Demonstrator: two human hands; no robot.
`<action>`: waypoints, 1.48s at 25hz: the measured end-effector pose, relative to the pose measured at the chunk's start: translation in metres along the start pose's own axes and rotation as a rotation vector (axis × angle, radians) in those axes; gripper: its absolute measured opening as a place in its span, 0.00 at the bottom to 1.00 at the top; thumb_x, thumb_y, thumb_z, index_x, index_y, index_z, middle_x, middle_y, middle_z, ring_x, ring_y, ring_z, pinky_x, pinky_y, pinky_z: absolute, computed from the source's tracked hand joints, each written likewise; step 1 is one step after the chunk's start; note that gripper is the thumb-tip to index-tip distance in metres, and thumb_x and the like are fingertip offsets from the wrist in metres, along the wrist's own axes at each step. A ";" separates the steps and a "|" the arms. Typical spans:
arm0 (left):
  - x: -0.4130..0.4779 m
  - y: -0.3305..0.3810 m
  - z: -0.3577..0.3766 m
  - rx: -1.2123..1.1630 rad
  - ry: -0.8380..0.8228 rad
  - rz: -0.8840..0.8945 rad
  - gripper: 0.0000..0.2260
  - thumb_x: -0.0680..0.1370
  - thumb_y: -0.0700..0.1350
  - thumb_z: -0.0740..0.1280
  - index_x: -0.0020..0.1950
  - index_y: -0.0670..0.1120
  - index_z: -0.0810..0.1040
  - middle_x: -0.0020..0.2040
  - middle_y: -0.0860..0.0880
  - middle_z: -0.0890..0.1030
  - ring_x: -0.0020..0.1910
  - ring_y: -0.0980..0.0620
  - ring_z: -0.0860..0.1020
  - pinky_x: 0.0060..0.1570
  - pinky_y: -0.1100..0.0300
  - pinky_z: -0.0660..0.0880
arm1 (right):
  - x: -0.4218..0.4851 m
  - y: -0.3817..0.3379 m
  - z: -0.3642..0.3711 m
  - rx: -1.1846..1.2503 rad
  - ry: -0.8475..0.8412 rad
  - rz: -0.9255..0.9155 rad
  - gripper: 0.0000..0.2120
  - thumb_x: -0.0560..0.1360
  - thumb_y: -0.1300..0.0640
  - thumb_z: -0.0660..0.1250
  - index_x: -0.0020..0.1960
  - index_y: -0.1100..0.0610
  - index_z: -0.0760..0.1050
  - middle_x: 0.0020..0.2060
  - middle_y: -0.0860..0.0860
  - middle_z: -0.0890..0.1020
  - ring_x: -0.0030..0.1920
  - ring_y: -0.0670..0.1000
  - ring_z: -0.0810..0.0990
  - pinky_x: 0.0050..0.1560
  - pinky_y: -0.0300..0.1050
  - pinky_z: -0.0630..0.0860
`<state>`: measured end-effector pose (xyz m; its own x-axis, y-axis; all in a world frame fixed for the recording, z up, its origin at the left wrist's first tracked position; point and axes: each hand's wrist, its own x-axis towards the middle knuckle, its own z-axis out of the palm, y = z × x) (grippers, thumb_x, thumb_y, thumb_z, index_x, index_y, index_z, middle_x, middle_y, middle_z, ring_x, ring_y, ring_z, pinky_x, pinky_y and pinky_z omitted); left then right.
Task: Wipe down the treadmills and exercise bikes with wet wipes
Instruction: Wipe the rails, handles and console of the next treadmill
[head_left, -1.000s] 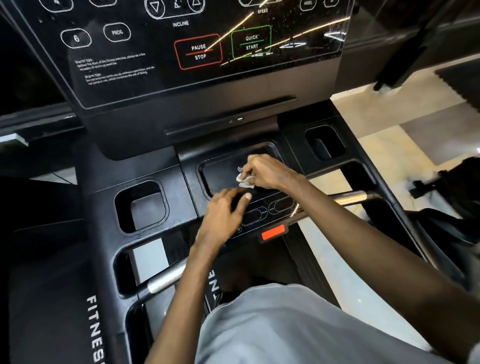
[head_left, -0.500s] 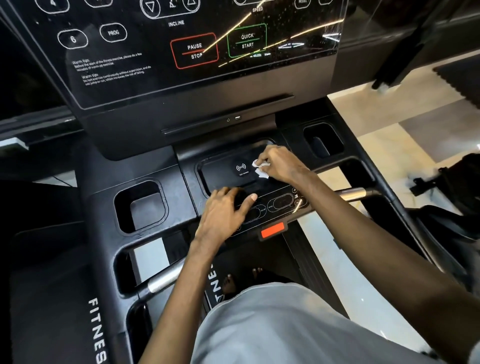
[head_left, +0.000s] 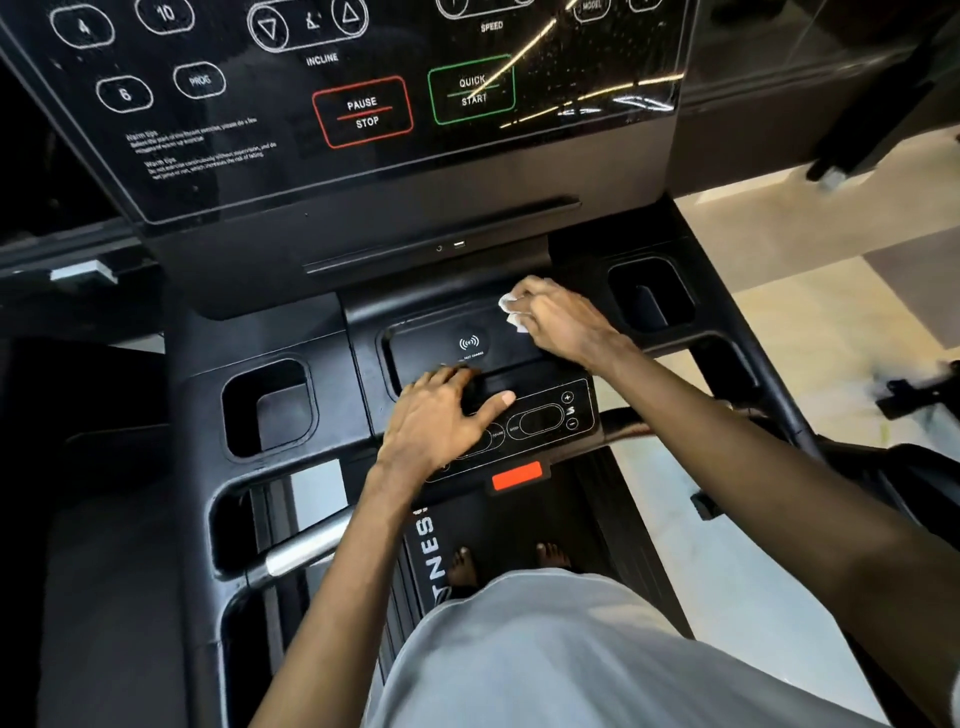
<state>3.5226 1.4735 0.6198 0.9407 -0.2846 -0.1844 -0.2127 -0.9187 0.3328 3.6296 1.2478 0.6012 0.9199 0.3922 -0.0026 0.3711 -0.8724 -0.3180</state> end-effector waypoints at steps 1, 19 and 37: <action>0.001 0.003 -0.001 0.006 -0.020 -0.022 0.40 0.76 0.77 0.47 0.74 0.51 0.72 0.73 0.49 0.74 0.73 0.49 0.69 0.73 0.49 0.65 | -0.002 0.008 0.000 -0.056 0.036 -0.002 0.12 0.82 0.55 0.61 0.63 0.51 0.79 0.62 0.48 0.77 0.63 0.52 0.75 0.60 0.47 0.74; 0.028 0.083 -0.013 -0.030 -0.287 -0.189 0.41 0.75 0.77 0.50 0.81 0.55 0.60 0.81 0.49 0.61 0.79 0.45 0.59 0.78 0.43 0.51 | -0.074 0.058 0.006 0.213 0.167 0.057 0.11 0.79 0.62 0.68 0.58 0.56 0.84 0.56 0.50 0.80 0.59 0.52 0.77 0.59 0.52 0.79; 0.036 0.088 0.003 0.084 -0.205 -0.187 0.41 0.74 0.79 0.47 0.79 0.57 0.65 0.82 0.51 0.59 0.79 0.47 0.60 0.77 0.45 0.54 | -0.109 0.075 0.009 0.231 0.141 -0.076 0.22 0.79 0.69 0.61 0.69 0.54 0.77 0.66 0.49 0.76 0.66 0.50 0.73 0.65 0.47 0.76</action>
<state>3.5366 1.3815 0.6401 0.8947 -0.1493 -0.4210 -0.0695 -0.9775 0.1990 3.5560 1.1425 0.5691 0.9049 0.3959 0.1561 0.4161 -0.7462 -0.5197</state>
